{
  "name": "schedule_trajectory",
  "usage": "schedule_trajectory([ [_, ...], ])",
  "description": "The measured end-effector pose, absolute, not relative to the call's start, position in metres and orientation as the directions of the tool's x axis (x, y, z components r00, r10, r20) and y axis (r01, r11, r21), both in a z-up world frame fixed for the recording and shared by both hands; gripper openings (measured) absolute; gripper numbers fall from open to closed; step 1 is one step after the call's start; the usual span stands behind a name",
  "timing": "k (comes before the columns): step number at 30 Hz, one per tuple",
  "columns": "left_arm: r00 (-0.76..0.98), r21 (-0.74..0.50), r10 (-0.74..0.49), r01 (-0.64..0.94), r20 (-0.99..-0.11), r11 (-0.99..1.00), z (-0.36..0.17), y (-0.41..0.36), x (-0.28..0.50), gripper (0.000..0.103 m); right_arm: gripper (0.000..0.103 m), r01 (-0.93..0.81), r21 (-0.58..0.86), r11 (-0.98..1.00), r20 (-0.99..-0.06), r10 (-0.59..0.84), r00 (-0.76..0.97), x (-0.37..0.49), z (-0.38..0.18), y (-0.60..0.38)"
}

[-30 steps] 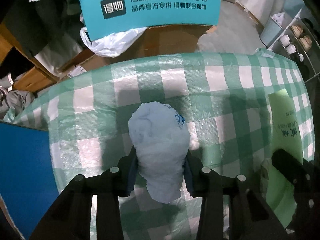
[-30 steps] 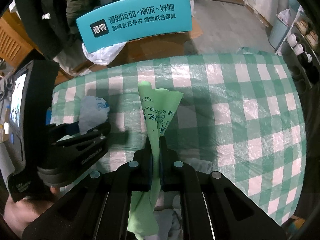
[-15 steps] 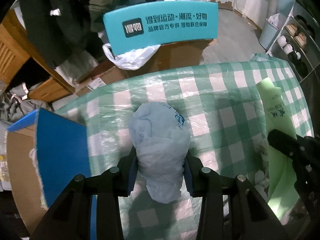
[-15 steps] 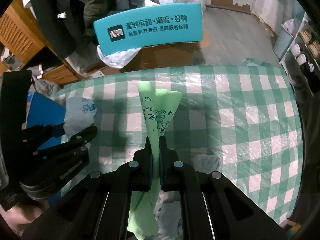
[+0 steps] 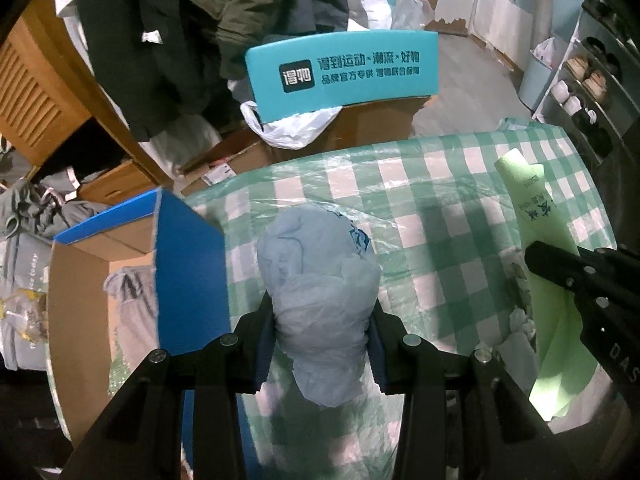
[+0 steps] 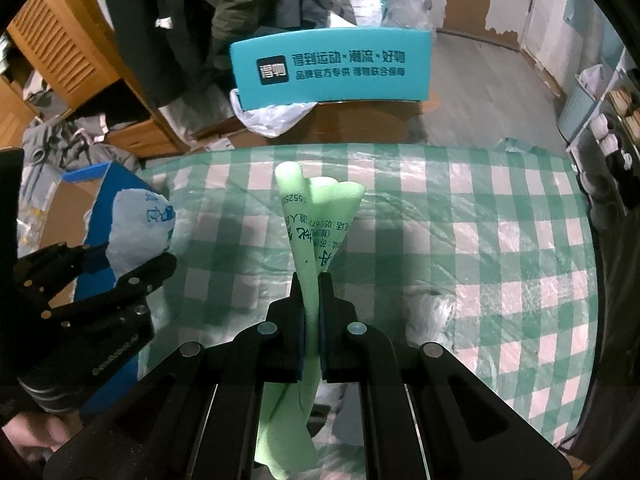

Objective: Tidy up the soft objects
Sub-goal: 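Carry the white sock with the left tool while the right tool carries the packet to the box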

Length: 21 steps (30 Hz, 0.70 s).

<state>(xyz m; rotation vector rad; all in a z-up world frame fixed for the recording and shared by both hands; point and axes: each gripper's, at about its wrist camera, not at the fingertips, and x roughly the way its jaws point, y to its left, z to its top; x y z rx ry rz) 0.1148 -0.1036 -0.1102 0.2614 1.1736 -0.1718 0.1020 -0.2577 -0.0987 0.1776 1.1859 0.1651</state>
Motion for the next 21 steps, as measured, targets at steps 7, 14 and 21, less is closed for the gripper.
schedule_trajectory([
  [7, 0.412, 0.129, 0.01, 0.261, -0.911, 0.957, -0.095, -0.09, 0.097, 0.04, 0.005, -0.069, 0.221, 0.973, -0.896, 0.23, 0.381, 0.092, -0.084, -0.247],
  [14, 0.437, 0.132, 0.014, 0.242, -0.9, 0.961, -0.082, -0.074, 0.083, 0.04, 0.005, -0.117, 0.217, 0.969, -0.885, 0.246, 0.396, 0.079, -0.067, -0.231],
  [21, 0.464, 0.13, 0.015, 0.219, -0.886, 0.967, -0.067, -0.051, 0.066, 0.04, 0.005, -0.163, 0.233, 0.959, -0.869, 0.281, 0.407, 0.068, -0.051, -0.213],
])
